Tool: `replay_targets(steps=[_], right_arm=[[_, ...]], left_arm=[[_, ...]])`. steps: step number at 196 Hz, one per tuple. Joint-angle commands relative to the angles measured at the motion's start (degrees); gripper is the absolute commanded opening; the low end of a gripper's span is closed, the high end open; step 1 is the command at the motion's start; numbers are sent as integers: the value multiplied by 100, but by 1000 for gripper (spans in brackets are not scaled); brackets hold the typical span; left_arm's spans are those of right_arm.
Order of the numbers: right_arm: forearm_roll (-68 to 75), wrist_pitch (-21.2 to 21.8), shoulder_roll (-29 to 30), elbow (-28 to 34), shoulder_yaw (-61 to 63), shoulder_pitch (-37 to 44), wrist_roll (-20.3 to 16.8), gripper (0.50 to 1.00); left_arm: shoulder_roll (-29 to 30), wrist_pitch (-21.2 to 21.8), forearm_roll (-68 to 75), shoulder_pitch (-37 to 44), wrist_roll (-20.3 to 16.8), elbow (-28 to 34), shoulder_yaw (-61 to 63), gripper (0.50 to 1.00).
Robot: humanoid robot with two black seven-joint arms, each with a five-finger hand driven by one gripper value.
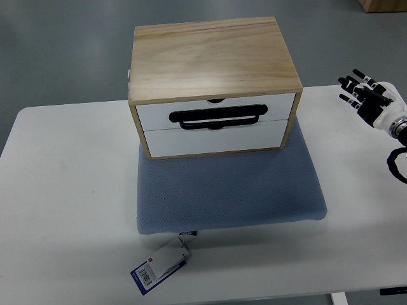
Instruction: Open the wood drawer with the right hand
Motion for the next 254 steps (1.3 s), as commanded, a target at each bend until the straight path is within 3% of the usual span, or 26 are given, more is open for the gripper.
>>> replay_targets(steps=[1,254], right_arm=[[-9,8,-28,0,-6,5,0,934],[0,-1,-283,-61,-85,137,17,934]], left_arm=[[0,-7,1,6,4,-5,-4,1000],[0,-7,1,6,4,-5,-4,1000]])
